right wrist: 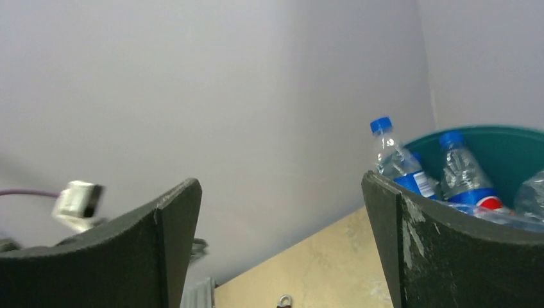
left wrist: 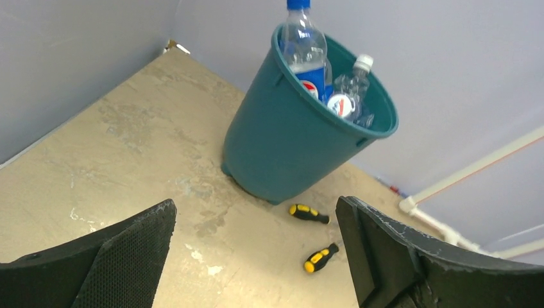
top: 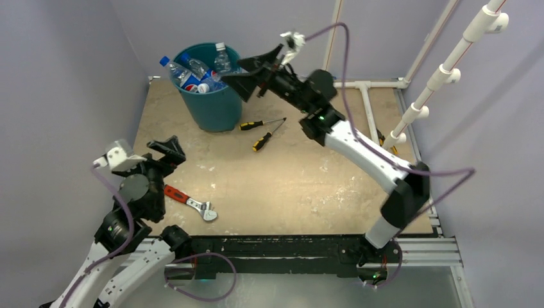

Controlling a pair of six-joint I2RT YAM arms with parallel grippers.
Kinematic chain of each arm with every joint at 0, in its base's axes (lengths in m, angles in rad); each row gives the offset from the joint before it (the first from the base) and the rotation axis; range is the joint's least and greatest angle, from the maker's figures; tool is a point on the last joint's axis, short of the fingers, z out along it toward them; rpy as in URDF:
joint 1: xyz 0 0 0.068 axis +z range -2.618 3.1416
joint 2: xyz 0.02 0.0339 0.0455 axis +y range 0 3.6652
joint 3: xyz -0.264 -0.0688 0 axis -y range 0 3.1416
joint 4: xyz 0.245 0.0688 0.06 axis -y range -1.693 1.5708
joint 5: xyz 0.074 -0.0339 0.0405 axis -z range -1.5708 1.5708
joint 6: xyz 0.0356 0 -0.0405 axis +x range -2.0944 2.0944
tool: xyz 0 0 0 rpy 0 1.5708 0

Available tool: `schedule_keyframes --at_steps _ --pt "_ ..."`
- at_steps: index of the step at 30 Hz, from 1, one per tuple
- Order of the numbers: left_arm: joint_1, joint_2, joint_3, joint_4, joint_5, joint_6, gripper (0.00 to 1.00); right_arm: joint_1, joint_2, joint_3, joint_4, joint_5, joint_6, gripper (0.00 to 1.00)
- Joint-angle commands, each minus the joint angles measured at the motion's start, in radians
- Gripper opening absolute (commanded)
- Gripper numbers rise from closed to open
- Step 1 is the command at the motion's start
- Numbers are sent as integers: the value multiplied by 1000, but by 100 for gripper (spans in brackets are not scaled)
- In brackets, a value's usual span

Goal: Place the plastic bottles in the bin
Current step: Reset both arms

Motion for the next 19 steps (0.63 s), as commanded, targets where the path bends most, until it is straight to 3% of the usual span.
schedule_keyframes --at_steps 1,10,16,19 --pt "2 131 40 15 97 30 97 10 -260 -285 95 94 -110 99" --pt "3 422 132 -189 187 -174 99 11 -735 -849 -106 368 -188 99" --pt "2 393 34 -110 276 -174 99 11 -988 -1067 -229 510 -127 99" --pt "2 348 -12 -68 288 -145 99 11 -1080 -1147 -194 552 -43 99"
